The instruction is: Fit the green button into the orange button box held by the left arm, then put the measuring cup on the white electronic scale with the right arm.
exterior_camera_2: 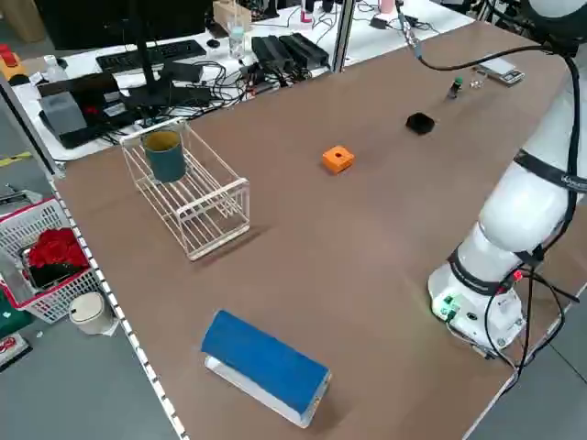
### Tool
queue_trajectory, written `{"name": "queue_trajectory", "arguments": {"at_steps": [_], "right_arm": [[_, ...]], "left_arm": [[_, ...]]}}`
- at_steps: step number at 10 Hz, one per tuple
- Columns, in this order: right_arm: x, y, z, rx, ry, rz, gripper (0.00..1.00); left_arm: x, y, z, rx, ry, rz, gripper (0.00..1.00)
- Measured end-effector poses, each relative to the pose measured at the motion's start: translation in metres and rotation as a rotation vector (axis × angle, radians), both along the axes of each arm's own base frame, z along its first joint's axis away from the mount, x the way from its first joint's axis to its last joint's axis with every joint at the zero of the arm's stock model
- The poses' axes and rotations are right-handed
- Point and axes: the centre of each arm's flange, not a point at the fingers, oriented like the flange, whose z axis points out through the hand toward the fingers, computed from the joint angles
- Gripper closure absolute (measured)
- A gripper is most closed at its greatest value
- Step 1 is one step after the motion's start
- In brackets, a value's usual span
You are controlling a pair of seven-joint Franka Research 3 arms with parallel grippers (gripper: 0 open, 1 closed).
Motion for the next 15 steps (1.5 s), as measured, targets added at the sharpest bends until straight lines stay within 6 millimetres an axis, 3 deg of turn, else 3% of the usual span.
{"name": "queue_trajectory", "arguments": {"at_steps": [5, 7, 13, 15], "right_arm": [[0.0, -0.007, 0.0, 0.001, 0.001, -0.019, 0.0], [-0.001, -0.008, -0.001, 0.0, 0.009, -0.021, 0.0], [-0.006, -0.014, -0.009, 0.003, 0.06, -0.033, 0.0], [-0.004, -0.011, -0.021, 0.027, 0.074, -0.044, 0.0]], "left_arm": [[0.0, -0.002, -0.001, 0.0, 0.005, -0.004, 0.0], [0.004, -0.009, -0.013, -0.004, 0.024, -0.008, 0.0], [0.039, -0.045, -0.084, -0.027, 0.068, 0.023, 0.0], [0.044, -0.064, -0.122, -0.026, 0.08, 0.022, 0.0]]}}
